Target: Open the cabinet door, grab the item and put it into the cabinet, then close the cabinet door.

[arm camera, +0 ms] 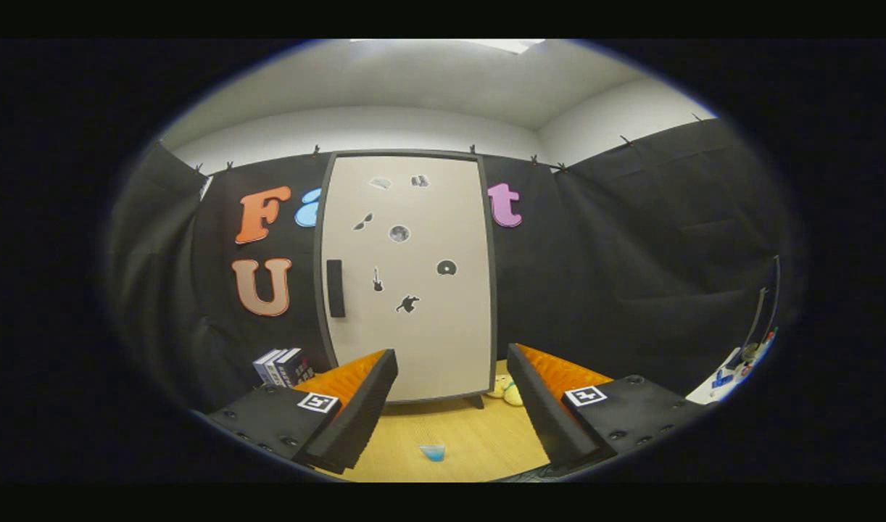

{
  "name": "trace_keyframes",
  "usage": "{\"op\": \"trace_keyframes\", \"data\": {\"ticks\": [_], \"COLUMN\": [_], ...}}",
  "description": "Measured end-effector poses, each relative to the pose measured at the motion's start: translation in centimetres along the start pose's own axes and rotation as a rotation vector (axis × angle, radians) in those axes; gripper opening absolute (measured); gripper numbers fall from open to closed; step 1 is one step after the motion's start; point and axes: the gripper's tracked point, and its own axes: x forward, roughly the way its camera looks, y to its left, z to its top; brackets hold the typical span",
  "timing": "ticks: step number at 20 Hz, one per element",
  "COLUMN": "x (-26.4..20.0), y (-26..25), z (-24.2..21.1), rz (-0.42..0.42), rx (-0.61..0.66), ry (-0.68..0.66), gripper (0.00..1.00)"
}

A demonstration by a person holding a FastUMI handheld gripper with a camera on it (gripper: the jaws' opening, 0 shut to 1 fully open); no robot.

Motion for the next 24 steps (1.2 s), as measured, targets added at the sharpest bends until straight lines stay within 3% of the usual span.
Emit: {"op": "trace_keyframes", "data": {"ticks": [10, 19, 24], "x": [9.3, 20.6, 25.6], "y": [10.2, 19.3, 19.9], "z": [1.9, 2.1, 1.5], "rz": [0.17, 0.258, 0.202], "rx": [-0.033, -0.036, -0.071], "ry": [0.023, 0.096, 0.122], "gripper": [0.98, 0.97, 0.89]}}
